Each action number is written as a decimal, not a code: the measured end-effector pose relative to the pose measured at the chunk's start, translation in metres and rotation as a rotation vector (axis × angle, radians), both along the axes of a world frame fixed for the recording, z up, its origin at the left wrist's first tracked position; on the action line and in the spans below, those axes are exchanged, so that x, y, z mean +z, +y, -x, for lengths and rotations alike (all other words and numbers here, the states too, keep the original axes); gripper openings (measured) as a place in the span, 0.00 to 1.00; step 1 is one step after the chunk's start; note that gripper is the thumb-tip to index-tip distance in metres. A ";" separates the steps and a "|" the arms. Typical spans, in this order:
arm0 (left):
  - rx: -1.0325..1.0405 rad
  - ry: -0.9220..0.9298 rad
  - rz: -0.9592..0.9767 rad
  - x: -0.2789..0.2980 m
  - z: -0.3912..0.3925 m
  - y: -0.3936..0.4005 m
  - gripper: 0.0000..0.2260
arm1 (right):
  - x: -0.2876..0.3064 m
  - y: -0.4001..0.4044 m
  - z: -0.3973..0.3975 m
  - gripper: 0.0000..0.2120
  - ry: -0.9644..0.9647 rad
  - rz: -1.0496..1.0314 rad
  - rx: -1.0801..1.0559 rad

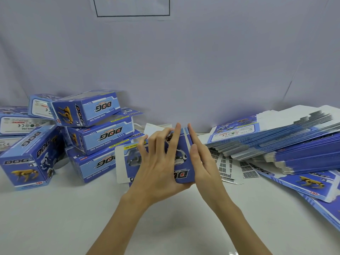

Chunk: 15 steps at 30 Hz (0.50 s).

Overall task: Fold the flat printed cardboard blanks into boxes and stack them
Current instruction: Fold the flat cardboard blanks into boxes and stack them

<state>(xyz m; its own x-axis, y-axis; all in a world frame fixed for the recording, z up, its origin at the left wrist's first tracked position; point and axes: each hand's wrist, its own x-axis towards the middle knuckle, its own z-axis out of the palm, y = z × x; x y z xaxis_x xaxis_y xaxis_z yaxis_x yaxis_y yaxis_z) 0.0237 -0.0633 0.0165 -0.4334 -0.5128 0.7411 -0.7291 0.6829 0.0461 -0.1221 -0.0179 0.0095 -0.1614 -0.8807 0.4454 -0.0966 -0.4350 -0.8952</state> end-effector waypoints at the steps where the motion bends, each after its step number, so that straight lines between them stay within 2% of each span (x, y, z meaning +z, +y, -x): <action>1: -0.003 -0.005 -0.007 0.000 0.000 0.000 0.56 | -0.001 0.000 -0.001 0.21 0.017 -0.001 -0.003; 8: -0.001 -0.040 -0.020 -0.001 0.000 -0.001 0.56 | 0.000 -0.002 0.004 0.21 0.119 0.012 -0.028; 15: -0.002 -0.023 -0.024 -0.005 0.003 -0.002 0.57 | -0.001 0.001 0.005 0.21 0.134 0.005 -0.045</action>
<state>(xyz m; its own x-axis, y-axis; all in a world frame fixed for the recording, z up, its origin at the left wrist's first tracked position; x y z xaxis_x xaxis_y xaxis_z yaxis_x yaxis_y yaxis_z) 0.0211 -0.0654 0.0110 -0.4517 -0.5295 0.7181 -0.7285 0.6835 0.0457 -0.1271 -0.0174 0.0082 -0.1391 -0.8716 0.4701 -0.2350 -0.4321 -0.8707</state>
